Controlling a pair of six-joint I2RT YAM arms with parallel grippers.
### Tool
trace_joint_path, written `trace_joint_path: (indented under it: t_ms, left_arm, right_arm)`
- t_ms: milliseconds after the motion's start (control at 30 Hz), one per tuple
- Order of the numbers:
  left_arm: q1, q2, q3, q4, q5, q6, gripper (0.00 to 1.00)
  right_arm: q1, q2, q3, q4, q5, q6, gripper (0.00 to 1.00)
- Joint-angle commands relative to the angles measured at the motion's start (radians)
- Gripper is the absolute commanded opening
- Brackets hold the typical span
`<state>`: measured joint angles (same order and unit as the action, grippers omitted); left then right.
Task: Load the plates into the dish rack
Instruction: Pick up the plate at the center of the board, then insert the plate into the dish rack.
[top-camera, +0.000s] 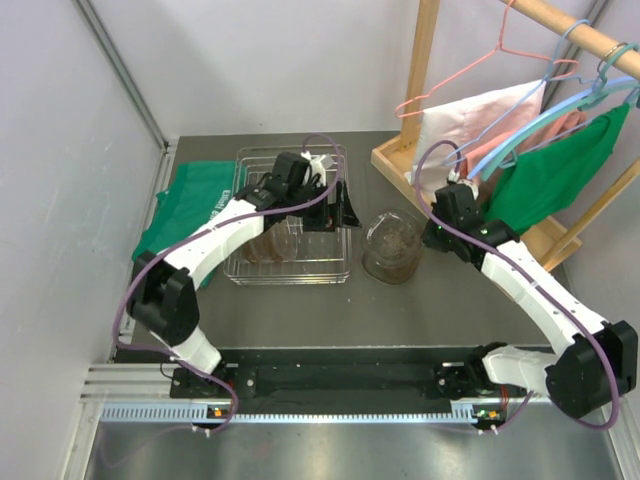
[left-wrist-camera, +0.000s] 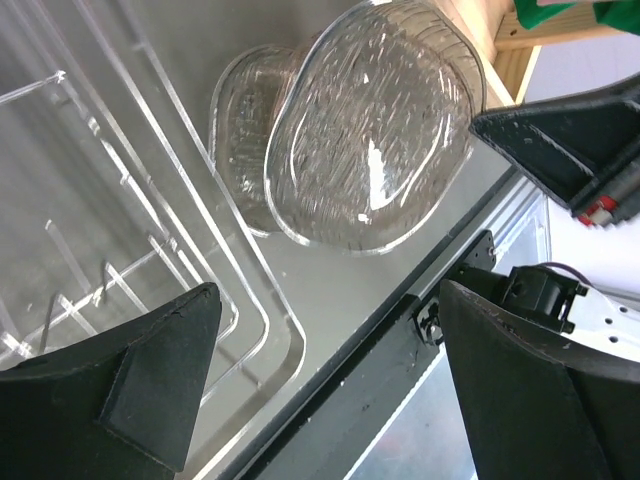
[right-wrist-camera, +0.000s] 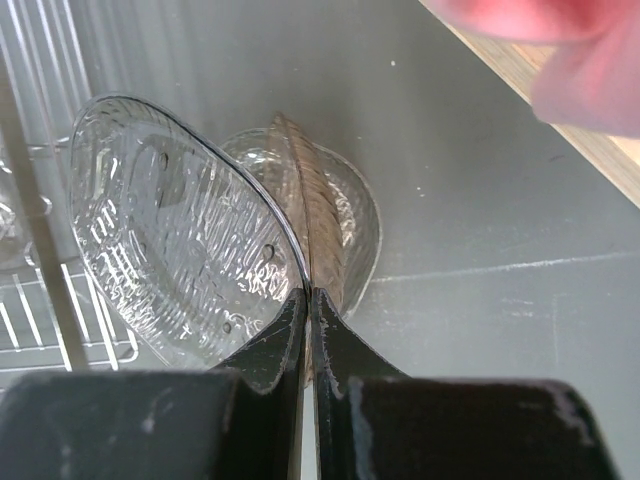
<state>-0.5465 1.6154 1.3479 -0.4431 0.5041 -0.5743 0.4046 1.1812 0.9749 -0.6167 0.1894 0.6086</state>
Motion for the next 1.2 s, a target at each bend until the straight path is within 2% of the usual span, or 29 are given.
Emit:
trace_joint_path:
  t_ms: [0, 367, 767, 1000, 1167]
  left_arm:
    - [-0.02, 0.063, 0.083, 0.099, 0.04, 0.007, 0.93]
    - [-0.044, 0.221, 0.229, 0.103, 0.063, 0.05, 0.93]
    - [-0.058, 0.351, 0.362, 0.058, 0.005, 0.142, 0.93]
    - [-0.061, 0.412, 0.41, 0.02, 0.051, 0.152, 0.93]
    - [-0.061, 0.442, 0.442, -0.022, 0.123, 0.169, 0.89]
  right_arm:
    - [-0.006, -0.032, 0.001, 0.055, -0.025, 0.025, 0.0]
    - [-0.01, -0.051, -0.021, 0.086, -0.064, 0.029, 0.0]
    - [-0.016, -0.077, -0.036, 0.098, -0.068, 0.031, 0.0]
    - [-0.024, -0.112, -0.088, 0.144, -0.067, 0.045, 0.0]
    - [-0.03, -0.107, -0.113, 0.176, -0.071, 0.057, 0.0]
